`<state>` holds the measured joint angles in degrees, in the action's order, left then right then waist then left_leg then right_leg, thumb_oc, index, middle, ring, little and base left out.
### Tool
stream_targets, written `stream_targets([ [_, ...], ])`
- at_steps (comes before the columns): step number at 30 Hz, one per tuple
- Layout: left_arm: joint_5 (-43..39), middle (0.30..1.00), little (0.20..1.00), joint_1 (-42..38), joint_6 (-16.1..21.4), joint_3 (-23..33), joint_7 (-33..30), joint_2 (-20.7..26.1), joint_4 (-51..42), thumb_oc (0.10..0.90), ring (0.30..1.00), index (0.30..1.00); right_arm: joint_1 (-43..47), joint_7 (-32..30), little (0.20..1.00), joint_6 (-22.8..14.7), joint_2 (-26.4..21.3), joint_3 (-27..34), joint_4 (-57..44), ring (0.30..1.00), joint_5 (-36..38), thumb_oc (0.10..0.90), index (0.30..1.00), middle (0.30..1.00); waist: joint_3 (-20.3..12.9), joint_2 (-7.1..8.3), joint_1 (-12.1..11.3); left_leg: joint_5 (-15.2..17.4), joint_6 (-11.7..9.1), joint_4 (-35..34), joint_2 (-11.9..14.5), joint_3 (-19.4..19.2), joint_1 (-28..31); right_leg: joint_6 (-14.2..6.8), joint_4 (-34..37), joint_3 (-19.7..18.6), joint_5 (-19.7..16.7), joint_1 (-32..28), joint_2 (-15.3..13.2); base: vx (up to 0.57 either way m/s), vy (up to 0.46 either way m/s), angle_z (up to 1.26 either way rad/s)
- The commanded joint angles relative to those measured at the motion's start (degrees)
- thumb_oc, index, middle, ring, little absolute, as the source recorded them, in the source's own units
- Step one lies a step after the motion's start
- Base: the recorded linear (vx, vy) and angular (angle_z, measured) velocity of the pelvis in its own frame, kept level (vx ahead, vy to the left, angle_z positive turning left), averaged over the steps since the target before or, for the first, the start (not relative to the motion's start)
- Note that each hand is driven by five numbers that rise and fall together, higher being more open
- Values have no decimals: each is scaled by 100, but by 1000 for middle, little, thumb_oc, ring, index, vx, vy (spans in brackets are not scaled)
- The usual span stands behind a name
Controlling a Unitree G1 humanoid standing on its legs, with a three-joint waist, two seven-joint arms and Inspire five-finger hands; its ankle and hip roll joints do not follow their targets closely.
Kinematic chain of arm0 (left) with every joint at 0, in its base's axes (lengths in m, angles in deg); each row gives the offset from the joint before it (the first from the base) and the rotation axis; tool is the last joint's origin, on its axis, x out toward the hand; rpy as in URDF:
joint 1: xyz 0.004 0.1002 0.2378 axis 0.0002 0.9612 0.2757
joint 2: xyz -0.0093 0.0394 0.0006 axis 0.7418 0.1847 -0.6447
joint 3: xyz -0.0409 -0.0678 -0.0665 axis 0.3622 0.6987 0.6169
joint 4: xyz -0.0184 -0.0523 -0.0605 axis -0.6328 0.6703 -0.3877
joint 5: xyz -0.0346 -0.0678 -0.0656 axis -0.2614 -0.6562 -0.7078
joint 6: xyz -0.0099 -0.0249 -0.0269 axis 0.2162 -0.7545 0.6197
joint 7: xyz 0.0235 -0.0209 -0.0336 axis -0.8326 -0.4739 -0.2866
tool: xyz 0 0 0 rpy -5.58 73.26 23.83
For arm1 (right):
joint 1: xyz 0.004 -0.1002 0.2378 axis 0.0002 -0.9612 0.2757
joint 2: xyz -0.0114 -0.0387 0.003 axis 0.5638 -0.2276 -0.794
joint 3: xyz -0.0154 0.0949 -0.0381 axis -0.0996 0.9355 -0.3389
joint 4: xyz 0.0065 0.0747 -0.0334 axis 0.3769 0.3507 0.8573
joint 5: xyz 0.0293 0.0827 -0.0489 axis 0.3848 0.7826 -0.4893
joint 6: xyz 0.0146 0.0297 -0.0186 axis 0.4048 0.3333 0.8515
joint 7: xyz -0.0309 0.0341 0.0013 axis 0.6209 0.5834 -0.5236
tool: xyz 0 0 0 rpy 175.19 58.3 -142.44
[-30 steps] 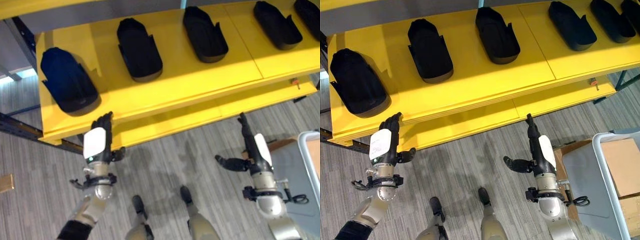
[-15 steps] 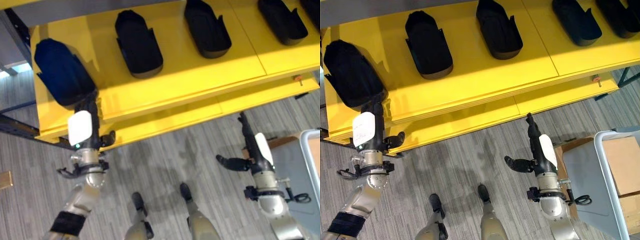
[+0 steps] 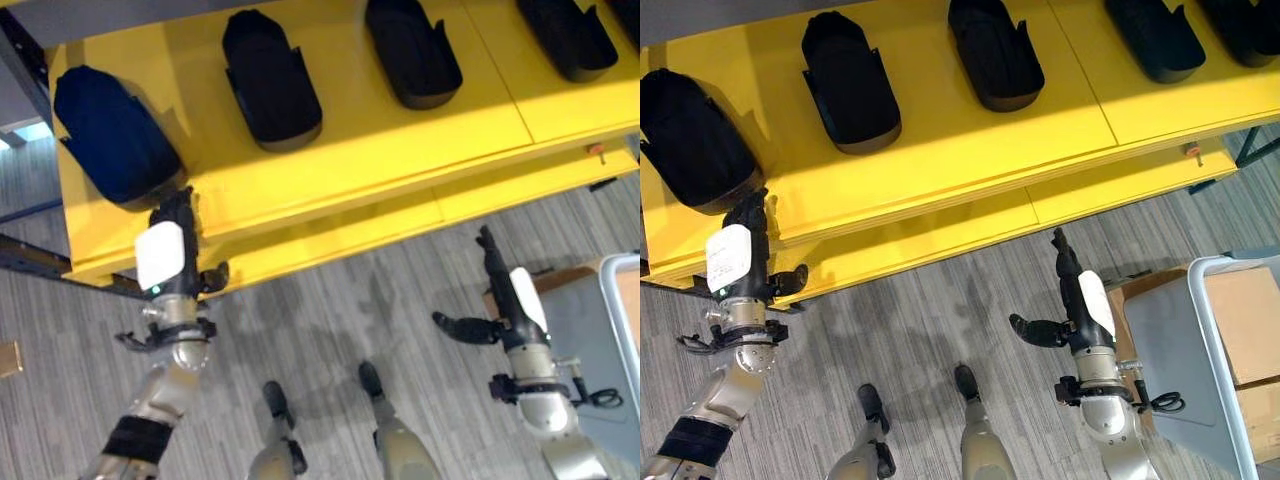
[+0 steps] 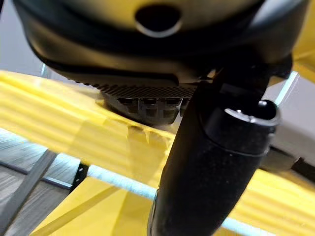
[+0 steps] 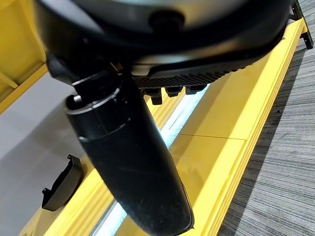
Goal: Move parts from the plastic box to the shelf.
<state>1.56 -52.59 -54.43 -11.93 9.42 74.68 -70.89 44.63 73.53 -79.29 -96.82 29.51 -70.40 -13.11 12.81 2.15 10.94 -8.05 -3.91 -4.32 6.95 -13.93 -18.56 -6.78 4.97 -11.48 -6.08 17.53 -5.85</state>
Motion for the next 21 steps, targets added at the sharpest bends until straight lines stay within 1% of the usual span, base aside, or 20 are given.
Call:
stream_targets([
  [1,94,1000,1000,-478,92,234,-213,416,43,900,1000,1000,291,-231,1000,-401,-245,410,-417,1000,-44,900,1000,1000,-268,-62,153,603,-41,1138,204,184,-325,164,-82,143,685,-433,129,0,0,0],
  [10,133,1000,1000,-401,-10,337,-147,581,364,900,1000,1000,343,-193,1000,-357,-246,420,-360,1000,-61,900,1000,1000,-290,-68,137,622,-37,1189,194,189,-363,160,-85,167,685,-421,131,0,0,0],
  [15,89,1000,1000,-495,-72,379,-165,701,555,900,1000,1000,364,-186,1000,-342,-250,402,-373,1000,-70,900,1000,1000,-278,-62,142,626,-40,1236,193,202,-414,161,-93,162,676,-402,134,0,0,0],
  [19,101,1000,1000,-445,6,355,-140,704,460,900,1000,1000,378,-155,1000,-366,-285,408,-411,1000,-45,900,1000,1000,-279,-52,121,638,-39,1269,202,228,-431,169,-107,168,693,-423,127,0,0,0],
  [21,96,1000,1000,-194,134,322,-45,592,202,900,1000,1000,448,-158,1000,-344,-264,421,-377,1000,-14,900,1000,1000,-301,-42,84,656,-33,1293,197,254,-433,174,-114,172,705,-443,119,0,0,0],
])
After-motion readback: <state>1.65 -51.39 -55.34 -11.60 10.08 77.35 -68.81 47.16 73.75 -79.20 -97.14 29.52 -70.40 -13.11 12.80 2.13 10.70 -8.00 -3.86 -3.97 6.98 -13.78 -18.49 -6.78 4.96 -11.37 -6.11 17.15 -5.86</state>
